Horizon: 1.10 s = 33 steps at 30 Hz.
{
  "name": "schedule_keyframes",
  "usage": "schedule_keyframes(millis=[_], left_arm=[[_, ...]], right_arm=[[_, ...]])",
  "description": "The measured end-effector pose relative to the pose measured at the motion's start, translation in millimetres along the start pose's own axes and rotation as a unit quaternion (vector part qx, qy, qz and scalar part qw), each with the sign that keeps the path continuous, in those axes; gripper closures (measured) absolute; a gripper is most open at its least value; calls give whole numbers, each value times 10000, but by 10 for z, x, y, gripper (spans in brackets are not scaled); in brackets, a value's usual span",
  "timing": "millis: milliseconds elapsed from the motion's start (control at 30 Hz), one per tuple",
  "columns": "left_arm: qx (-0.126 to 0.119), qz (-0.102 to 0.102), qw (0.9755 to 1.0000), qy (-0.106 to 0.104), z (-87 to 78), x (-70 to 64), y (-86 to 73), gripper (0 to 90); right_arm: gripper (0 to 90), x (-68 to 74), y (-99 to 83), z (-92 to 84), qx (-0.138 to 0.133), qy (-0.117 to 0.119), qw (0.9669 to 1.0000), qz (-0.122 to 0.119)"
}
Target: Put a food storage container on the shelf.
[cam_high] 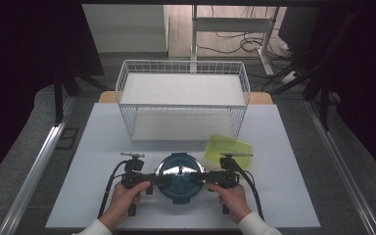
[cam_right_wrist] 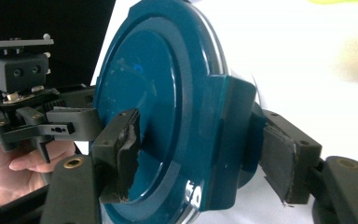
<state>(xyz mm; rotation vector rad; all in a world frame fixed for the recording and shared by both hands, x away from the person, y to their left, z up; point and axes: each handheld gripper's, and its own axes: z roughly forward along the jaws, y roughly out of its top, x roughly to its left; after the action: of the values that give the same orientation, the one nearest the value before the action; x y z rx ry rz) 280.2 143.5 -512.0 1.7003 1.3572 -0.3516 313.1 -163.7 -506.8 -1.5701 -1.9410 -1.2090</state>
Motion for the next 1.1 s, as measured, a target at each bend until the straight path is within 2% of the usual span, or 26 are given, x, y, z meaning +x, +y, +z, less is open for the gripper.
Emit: schedule_keyframes(millis=[233, 500, 933, 1100], left_arm=[[-96, 73, 9997, 193, -40, -111, -19, 324], [-141, 147, 9995, 254, -83, -152, -11, 339], [-200, 221, 9993, 218, -128, -237, 24, 350], [-235, 271, 9992, 193, -139, -297, 74, 353]], right_arm=[[366, 69, -56, -64, -117, -88, 9997, 175], [377, 101, -81, -93, -115, -55, 9998, 157], [376, 156, -73, -165, -177, -22, 9997, 151], [376, 190, -29, -239, -254, -40, 9996, 64]])
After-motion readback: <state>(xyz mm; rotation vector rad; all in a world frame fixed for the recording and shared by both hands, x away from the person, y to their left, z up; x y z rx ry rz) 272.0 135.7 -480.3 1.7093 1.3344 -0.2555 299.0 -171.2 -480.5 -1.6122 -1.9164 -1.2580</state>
